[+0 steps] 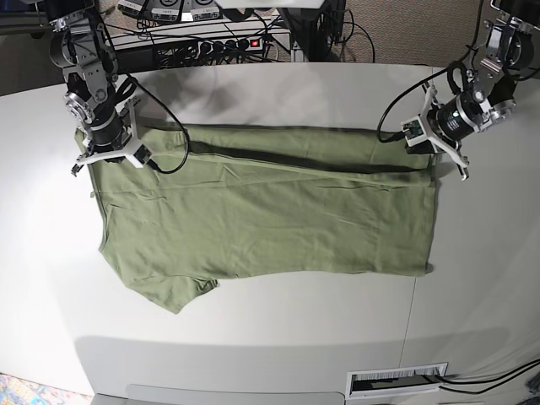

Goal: Fold the T-shirt properly
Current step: 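Fold the lifted side edge over onto the shirt body with both grippers, then open both grippers and raise them off the folded edge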

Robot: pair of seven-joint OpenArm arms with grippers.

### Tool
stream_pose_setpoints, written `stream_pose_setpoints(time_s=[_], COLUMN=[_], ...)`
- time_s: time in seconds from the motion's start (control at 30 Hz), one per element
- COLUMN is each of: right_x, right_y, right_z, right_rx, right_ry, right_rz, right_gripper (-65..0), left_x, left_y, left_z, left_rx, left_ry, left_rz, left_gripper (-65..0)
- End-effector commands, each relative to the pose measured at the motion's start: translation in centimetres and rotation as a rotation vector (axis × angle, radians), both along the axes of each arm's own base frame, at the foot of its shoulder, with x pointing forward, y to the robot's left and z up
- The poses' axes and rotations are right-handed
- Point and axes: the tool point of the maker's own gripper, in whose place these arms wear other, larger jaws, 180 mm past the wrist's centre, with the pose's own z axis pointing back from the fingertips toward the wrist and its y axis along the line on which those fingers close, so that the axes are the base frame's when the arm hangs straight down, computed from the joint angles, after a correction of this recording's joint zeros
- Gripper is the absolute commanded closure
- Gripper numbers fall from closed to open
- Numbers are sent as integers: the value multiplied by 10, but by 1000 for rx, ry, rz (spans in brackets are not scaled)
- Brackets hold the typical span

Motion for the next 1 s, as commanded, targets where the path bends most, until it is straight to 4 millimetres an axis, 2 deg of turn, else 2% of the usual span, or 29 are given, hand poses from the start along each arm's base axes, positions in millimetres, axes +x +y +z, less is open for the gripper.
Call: stream_pose_setpoints(time_s=[0.0, 0.17, 0.3, 0.6, 0.83, 0.9, 0.97], right_x=[3, -4, -13, -54, -70, -67, -63], right_y=[-8, -12, -18, -27, -5, 1, 6], right_z=[7, 3, -1, -18, -7, -2, 4], right_rx=[-36, -61, -89, -144, -126, -119, -107], right_ry=[3, 48, 90, 214, 207, 190, 165], right_rz=[-1, -7, -27, -48, 8, 20, 35], right_gripper=[0, 0, 0, 0, 0, 0, 0], left_x=[-4, -34, -57, -106, -137, -140, -135], left_y=[3, 0, 12, 40, 55, 56, 53], left_z=[1, -14, -23, -37, -43, -43, -41], left_rx=[1, -12, 26, 120, 173, 176, 162], left_ry=[23, 110, 168, 281, 347, 347, 316], left_rz=[-19, -51, -64, -111, -145, -153, -148], left_gripper=[0, 0, 0, 0, 0, 0, 0])
